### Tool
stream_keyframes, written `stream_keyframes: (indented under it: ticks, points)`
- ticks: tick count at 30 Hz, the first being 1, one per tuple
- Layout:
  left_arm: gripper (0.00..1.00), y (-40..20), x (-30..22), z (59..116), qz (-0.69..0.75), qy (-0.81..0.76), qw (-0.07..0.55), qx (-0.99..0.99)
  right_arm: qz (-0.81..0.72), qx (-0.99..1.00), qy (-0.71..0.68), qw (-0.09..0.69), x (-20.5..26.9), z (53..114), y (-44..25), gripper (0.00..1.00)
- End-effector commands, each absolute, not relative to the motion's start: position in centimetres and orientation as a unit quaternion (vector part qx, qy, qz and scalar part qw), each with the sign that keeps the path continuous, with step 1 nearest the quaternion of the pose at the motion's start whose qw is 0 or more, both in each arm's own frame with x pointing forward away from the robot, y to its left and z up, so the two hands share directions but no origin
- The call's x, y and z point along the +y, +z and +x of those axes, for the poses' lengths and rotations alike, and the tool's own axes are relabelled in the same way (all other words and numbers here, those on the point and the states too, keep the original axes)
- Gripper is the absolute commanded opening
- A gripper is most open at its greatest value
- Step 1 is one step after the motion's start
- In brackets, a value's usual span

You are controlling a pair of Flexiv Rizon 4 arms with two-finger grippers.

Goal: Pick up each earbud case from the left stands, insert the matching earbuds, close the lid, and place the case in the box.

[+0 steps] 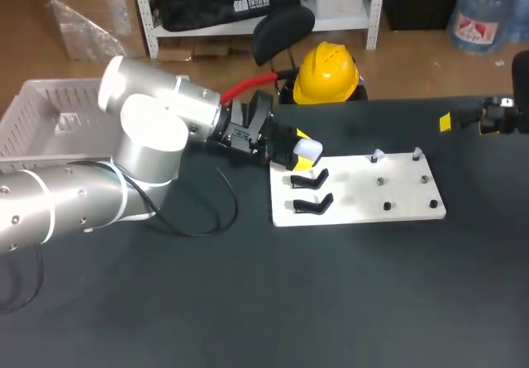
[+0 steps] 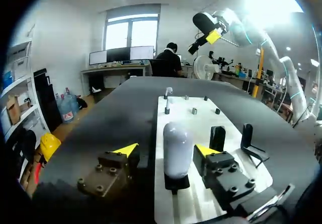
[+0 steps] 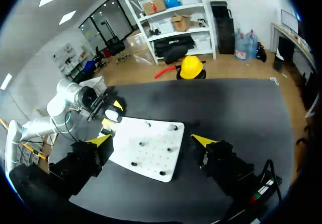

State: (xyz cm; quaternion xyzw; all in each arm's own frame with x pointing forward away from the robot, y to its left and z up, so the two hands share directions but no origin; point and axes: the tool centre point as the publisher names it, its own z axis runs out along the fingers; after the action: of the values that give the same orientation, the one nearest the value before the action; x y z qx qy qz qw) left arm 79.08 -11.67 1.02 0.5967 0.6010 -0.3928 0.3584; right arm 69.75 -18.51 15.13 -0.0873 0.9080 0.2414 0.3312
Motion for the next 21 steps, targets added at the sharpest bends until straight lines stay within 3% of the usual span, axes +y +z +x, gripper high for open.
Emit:
stream_keyframes:
  ticks: [1,8,17,21]
  points:
    - [0.66,0.98,-11.72,79.06,0.596,-0.392,0.361,0.600,-0.088,0.908,0.242,0.331,-18.52,69.83,15.06,1.00]
    - [0.57,0.94,-11.73,79.15,0.595,-0.393,0.361,0.601,-0.088,0.908,0.242,0.331,-18.52,69.83,15.06,1.00]
    - [0.30,0.57,-11.69,78.99,0.593,-0.398,0.359,0.601,-0.088,0.908,0.242,0.331,-18.52,69.83,15.06,1.00]
    - [0.09,0.71,-11.55,78.81,0.592,-0.402,0.361,0.598,-0.088,0.908,0.242,0.331,-18.52,69.83,15.06,1.00]
